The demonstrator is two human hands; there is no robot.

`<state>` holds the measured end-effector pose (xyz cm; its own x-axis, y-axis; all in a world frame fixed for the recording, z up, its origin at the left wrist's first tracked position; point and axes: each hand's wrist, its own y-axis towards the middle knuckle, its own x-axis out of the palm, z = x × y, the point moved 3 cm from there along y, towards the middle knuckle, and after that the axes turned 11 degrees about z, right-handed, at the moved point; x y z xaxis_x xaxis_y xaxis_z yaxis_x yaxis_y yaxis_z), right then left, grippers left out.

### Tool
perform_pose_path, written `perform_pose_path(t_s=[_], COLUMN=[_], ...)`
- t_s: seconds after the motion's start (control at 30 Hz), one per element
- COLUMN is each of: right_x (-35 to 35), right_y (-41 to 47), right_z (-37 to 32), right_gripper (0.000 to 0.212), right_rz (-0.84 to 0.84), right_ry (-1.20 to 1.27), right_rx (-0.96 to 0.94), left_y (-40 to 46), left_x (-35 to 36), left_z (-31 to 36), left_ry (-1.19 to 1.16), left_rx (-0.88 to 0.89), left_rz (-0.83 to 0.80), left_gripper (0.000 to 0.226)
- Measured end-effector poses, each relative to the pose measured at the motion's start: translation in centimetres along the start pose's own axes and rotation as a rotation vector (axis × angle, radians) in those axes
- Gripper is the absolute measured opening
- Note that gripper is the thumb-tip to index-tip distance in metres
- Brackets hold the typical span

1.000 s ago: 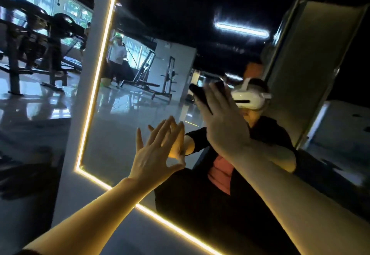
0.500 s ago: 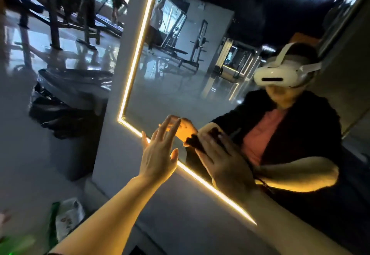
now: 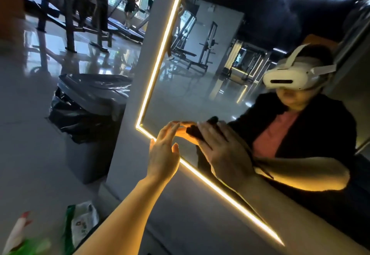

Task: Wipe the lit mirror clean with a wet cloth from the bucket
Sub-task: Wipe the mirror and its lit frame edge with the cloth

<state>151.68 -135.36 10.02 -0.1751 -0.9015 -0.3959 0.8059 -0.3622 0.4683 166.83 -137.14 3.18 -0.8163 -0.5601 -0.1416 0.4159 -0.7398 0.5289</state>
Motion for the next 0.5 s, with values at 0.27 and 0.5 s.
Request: perform_pose_path(t_s=[0.27,0.5], right_x=[-0.6,-4.6], right_y=[4.8,7.9], right_z=[2.6,10.9], right_gripper=[0.053,0.054], right_rz=[0.057,0.145], right_ry=[-0.063,-0.142], right_rx=[0.074,0.32], left_y=[1.2,2.7], left_x=[0.6,-0.2], left_z=[0.9,0.0], left_ry=[-0.043,-0.013], left_rx=[0.048,0.061], left_rz=[-0.003,-0.032], left_gripper=[0.066,0.07])
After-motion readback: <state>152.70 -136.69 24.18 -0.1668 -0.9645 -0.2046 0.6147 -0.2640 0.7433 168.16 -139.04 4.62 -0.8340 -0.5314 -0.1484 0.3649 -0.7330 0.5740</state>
